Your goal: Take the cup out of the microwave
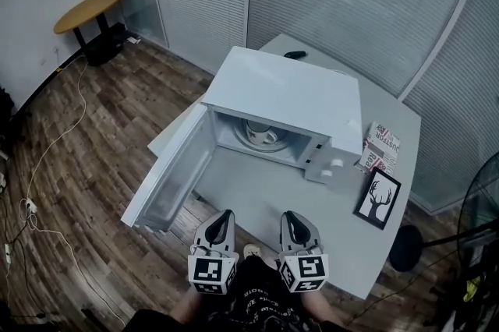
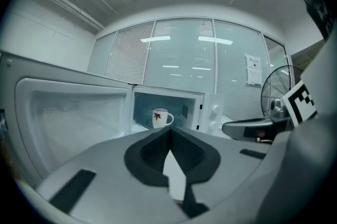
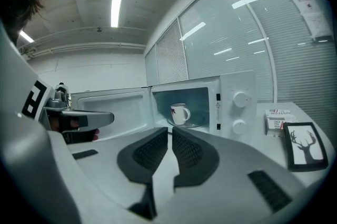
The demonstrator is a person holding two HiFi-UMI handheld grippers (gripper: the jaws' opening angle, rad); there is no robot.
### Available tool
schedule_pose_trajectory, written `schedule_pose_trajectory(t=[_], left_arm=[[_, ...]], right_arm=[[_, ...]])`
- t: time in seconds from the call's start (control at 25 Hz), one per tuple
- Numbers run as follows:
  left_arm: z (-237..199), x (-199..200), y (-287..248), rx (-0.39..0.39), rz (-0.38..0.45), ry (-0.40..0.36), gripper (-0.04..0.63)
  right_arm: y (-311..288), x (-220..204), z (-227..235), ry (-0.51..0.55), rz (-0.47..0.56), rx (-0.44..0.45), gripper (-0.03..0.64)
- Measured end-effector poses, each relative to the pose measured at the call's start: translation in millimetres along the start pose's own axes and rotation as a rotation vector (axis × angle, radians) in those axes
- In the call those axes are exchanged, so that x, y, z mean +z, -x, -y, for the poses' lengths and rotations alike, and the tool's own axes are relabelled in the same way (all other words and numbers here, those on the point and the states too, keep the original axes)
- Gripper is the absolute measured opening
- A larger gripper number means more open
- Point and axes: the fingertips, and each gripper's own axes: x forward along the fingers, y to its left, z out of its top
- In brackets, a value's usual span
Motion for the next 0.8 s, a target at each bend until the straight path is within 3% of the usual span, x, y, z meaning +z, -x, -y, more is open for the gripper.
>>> schedule_pose_trajectory(t=[0.16,0.8], left_arm=[[-5.1,4.8,-5.7,0.012,0.002,-0.005,0.005],[-30.8,3.1,-12.8,0.109,-0.007,0.016,0.005]], right_arm=[[-17.5,7.9,7.8,-0.017,0.001,-0.006,0.095],[-81.8,34.7,19.7,0.031,0.019,0.010,0.149]])
